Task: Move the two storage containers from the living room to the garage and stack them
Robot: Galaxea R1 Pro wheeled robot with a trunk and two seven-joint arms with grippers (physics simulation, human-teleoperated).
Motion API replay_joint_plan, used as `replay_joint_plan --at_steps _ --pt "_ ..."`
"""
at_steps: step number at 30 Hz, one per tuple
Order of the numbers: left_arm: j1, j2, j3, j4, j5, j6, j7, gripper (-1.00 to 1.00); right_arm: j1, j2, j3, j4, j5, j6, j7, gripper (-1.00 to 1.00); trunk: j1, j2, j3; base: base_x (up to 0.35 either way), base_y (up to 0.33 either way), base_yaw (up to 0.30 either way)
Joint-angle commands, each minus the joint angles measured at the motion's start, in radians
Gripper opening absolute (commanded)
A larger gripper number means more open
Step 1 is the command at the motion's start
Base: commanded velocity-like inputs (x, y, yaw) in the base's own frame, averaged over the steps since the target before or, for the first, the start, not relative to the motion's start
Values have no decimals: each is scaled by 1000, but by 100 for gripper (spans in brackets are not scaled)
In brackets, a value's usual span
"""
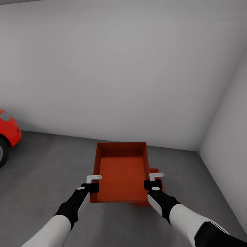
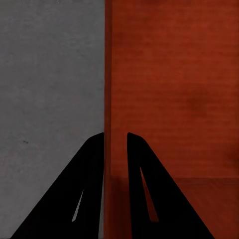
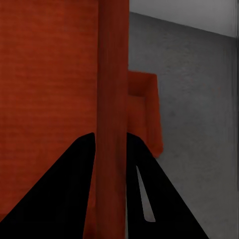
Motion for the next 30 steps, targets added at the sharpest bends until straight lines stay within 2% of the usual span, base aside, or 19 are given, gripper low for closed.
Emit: replay_joint_plan --at_steps 1,20,30 --pt "-1 1 -16 -5 7 6 10 -100 -2 -12 24 25 -32 16 -10 -100 1 -2 -2 316 101 -248" --pt "-1 1 -16 -5 8 7 9 -100 -2 -12 25 25 -32 17 -10 -100 1 -2 -2 316 101 -246" --pt "-1 1 -15 -5 8 7 9 -100 -2 -12 25 25 -32 17 -10 -100 1 -2 -2 319 83 -38"
